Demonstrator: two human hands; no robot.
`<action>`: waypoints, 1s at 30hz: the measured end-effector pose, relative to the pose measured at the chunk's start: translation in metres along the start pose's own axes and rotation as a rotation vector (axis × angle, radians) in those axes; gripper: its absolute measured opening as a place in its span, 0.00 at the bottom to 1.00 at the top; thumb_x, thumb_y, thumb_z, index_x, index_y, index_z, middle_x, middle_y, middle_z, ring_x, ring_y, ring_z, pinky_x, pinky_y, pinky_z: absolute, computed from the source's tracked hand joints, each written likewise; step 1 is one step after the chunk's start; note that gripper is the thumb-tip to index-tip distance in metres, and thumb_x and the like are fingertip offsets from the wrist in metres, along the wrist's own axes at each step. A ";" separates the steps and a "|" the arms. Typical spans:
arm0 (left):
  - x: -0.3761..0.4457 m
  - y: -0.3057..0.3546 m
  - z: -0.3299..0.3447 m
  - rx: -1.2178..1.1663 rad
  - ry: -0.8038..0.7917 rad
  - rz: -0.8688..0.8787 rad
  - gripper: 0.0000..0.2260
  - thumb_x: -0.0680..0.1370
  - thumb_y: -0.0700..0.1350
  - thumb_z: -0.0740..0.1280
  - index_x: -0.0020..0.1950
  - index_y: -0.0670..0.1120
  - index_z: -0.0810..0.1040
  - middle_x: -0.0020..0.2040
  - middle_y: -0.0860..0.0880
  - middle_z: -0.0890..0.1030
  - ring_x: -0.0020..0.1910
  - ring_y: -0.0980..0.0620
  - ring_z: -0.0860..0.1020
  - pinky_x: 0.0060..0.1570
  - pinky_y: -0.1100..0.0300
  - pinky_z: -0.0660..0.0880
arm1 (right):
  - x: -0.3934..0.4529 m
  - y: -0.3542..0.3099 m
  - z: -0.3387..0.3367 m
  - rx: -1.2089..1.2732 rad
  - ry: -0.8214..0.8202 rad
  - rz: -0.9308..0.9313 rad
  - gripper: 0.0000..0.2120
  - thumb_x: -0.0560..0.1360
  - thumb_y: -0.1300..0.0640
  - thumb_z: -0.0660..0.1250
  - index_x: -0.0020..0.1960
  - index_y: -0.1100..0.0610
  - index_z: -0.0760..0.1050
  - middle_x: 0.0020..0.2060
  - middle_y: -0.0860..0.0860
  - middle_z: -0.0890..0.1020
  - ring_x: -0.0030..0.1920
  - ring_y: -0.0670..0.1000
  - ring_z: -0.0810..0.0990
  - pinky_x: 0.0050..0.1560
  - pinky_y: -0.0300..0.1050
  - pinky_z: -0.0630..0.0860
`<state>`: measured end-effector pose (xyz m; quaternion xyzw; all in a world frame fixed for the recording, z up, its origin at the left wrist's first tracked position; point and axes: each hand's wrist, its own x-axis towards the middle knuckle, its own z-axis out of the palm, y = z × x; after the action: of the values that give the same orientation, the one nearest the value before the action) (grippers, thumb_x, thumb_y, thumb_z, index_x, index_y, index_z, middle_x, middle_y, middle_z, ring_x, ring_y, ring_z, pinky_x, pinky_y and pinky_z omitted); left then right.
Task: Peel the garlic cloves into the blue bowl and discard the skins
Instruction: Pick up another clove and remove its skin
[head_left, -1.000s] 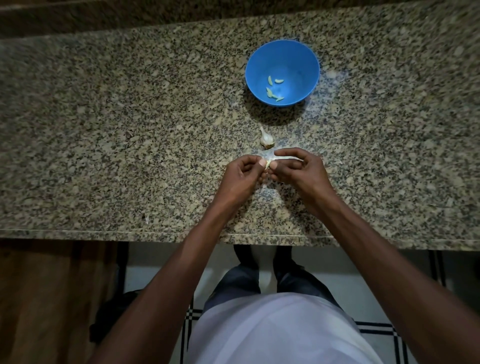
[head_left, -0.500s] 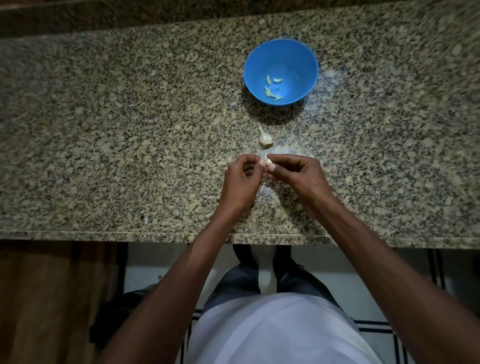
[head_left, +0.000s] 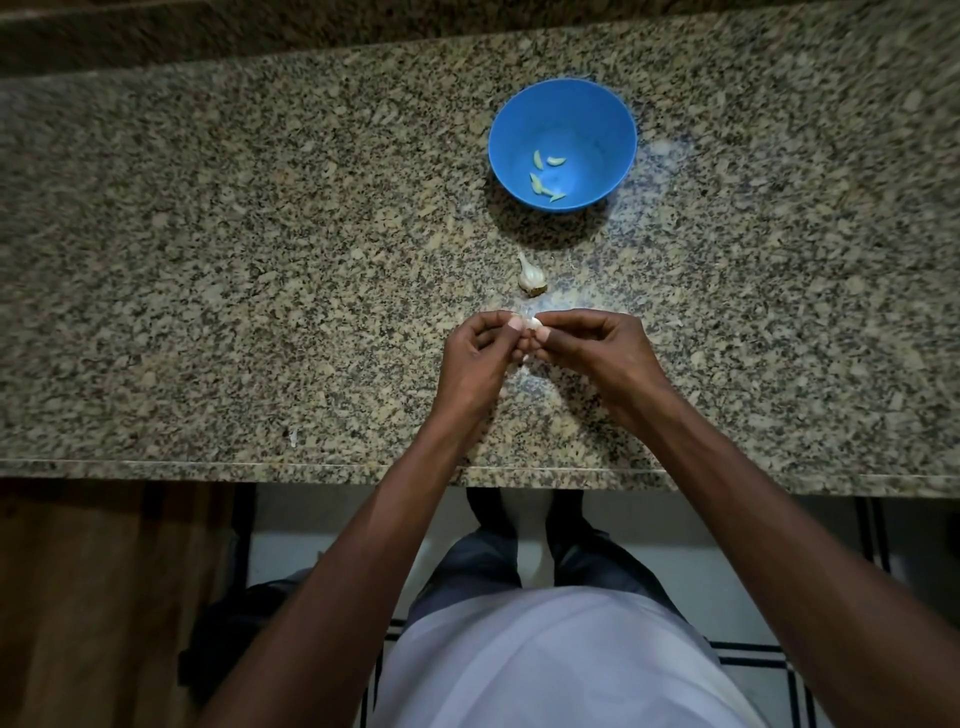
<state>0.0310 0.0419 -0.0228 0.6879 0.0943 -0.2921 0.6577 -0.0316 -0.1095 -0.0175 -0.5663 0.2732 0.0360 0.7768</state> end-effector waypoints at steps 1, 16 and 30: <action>0.000 0.000 0.000 0.005 0.000 0.006 0.11 0.81 0.43 0.71 0.61 0.40 0.80 0.51 0.42 0.85 0.44 0.54 0.84 0.47 0.63 0.81 | 0.000 0.000 0.000 -0.020 0.000 -0.012 0.12 0.76 0.65 0.76 0.58 0.65 0.84 0.48 0.58 0.89 0.51 0.55 0.88 0.51 0.41 0.83; 0.006 0.012 -0.016 0.037 -0.113 -0.114 0.03 0.75 0.34 0.75 0.48 0.39 0.86 0.44 0.43 0.87 0.43 0.49 0.85 0.47 0.60 0.82 | 0.002 -0.005 -0.007 -0.304 -0.064 0.000 0.17 0.76 0.62 0.77 0.63 0.58 0.80 0.47 0.57 0.88 0.49 0.56 0.88 0.54 0.48 0.85; 0.007 0.010 -0.016 0.073 -0.089 -0.076 0.06 0.74 0.33 0.76 0.50 0.37 0.86 0.45 0.42 0.87 0.42 0.49 0.85 0.47 0.58 0.82 | 0.001 -0.019 -0.006 -0.193 -0.049 0.238 0.10 0.74 0.68 0.77 0.55 0.66 0.83 0.46 0.60 0.88 0.45 0.52 0.88 0.44 0.39 0.83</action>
<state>0.0464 0.0541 -0.0186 0.6936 0.0802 -0.3506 0.6242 -0.0260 -0.1220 -0.0027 -0.6010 0.3147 0.1678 0.7153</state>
